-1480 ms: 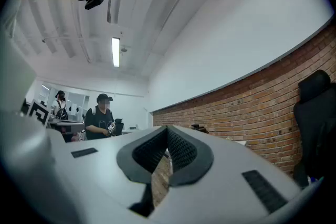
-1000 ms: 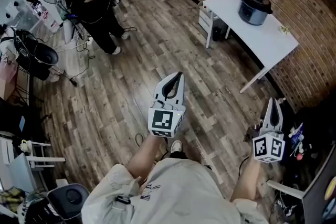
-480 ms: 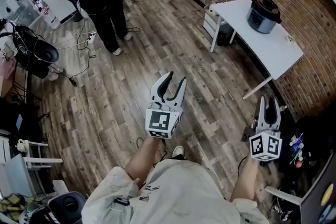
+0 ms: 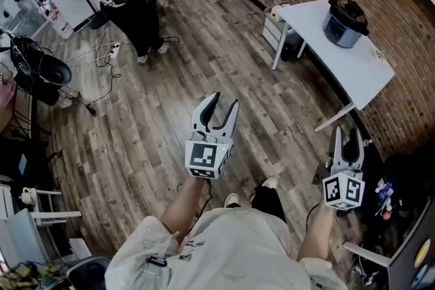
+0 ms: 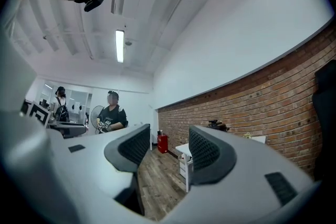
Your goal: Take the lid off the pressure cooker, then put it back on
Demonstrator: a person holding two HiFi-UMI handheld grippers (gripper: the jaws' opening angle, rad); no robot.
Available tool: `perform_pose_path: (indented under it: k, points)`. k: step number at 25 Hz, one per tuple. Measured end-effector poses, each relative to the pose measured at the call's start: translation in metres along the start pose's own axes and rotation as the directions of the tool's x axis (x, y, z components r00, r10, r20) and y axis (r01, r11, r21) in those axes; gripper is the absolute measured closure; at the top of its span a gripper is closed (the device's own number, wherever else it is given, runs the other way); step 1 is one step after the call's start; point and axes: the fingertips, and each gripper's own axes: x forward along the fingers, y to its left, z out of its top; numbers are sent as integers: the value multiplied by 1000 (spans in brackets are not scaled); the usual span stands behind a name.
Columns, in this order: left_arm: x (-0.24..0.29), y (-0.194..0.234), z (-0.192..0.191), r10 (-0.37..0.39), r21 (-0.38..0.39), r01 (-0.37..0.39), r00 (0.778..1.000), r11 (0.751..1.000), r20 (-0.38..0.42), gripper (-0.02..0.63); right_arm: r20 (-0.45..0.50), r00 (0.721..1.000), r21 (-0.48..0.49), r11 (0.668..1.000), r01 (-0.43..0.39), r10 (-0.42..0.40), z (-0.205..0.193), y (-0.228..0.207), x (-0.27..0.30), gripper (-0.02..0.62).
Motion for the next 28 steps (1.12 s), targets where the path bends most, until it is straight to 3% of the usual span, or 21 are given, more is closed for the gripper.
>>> perform_pose_path:
  k: [9, 19, 28]
  points:
    - [77, 5, -20, 19, 18, -18, 999, 1000, -30, 402, -10, 1000, 43, 999, 9, -8, -26, -47, 74, 371]
    - [217, -21, -8, 0, 46, 2, 999, 999, -45, 402, -22, 1000, 67, 998, 20, -18, -27, -135, 177, 373]
    - [314, -58, -13, -29, 54, 33, 997, 998, -69, 402, -40, 998, 111, 992, 55, -51, -41, -214, 231, 373]
